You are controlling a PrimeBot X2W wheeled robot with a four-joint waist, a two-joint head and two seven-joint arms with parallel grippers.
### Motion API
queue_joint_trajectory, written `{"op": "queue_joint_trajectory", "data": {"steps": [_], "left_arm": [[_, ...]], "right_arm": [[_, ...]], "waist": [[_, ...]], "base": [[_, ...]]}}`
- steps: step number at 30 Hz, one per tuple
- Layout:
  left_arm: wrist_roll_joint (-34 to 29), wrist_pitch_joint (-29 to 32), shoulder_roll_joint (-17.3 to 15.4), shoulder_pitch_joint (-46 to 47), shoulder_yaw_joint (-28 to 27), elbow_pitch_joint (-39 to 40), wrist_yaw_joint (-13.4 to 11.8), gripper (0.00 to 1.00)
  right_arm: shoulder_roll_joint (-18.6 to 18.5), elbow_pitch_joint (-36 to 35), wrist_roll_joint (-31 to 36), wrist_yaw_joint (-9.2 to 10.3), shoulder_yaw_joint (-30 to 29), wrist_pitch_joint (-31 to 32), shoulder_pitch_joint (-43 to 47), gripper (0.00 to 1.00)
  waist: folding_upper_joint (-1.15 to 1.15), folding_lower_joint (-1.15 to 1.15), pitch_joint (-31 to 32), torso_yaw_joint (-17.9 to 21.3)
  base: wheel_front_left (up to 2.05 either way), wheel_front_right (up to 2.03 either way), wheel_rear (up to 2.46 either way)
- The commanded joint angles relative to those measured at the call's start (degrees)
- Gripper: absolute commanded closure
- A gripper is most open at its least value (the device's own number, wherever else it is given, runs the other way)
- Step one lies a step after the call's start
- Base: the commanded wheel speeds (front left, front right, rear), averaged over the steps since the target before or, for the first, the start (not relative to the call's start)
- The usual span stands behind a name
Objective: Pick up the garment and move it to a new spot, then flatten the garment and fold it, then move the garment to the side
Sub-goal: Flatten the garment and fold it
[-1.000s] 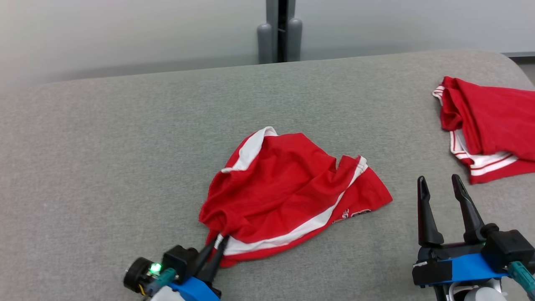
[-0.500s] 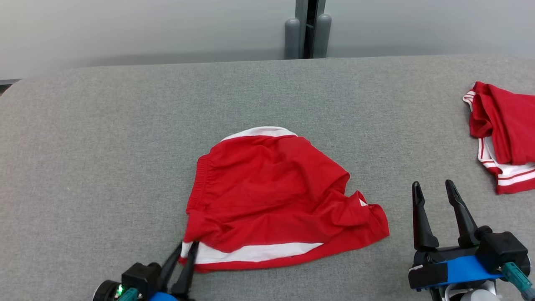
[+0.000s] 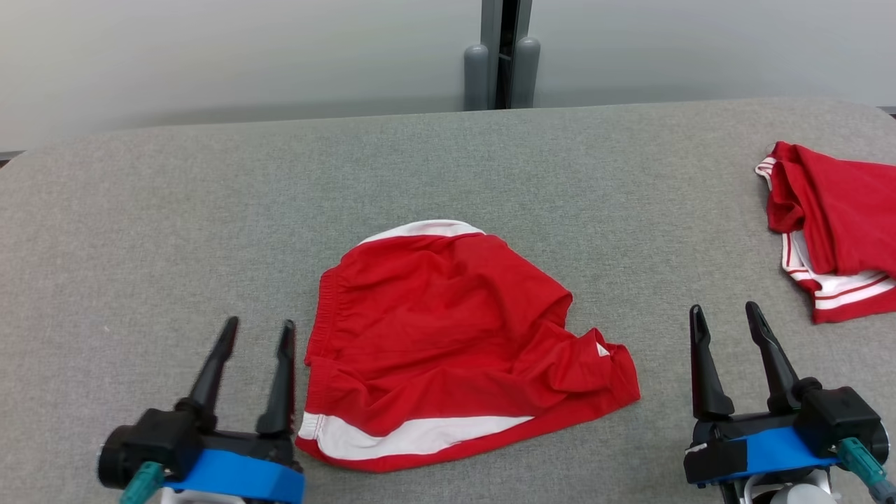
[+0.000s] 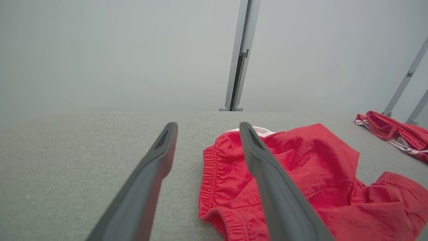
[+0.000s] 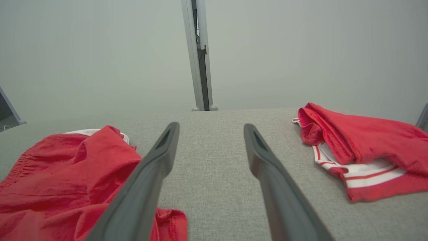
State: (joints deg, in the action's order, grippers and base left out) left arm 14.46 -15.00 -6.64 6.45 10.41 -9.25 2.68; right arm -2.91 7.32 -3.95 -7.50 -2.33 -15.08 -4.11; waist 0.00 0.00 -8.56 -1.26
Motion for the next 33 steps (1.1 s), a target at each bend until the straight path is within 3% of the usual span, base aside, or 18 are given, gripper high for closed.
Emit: {"op": "queue_joint_trajectory", "data": {"steps": [1,13,24,33], "left_arm": [[-0.79,-0.23,0.46,-0.24,-2.37,0.74,0.31,0.0],[-4.7,-0.24,2.65,0.26,-10.97,0.89,1.99,0.0],[-6.03,-0.24,3.45,0.48,-12.41,0.78,3.11,0.0],[-5.79,-0.24,3.65,1.41,-12.12,0.35,3.53,0.0]], "right_arm": [[0.05,0.33,0.29,0.03,0.16,-0.1,0.19,0.0],[-0.21,1.5,1.04,0.03,3.1,-0.09,0.28,0.0],[-4.5,5.03,0.05,0.03,14.78,-0.1,0.92,0.0],[-6.25,13.2,-1.12,0.03,21.38,-0.1,-4.07,0.0]], "waist": [[0.0,0.0,0.21,0.34],[0.0,0.0,0.45,0.98],[0.0,0.0,0.02,0.66],[0.0,0.0,-1.54,-0.9]], "base": [[0.0,0.0,0.0],[0.0,0.0,0.0],[0.0,0.0,0.0],[0.0,0.0,0.0]]}}
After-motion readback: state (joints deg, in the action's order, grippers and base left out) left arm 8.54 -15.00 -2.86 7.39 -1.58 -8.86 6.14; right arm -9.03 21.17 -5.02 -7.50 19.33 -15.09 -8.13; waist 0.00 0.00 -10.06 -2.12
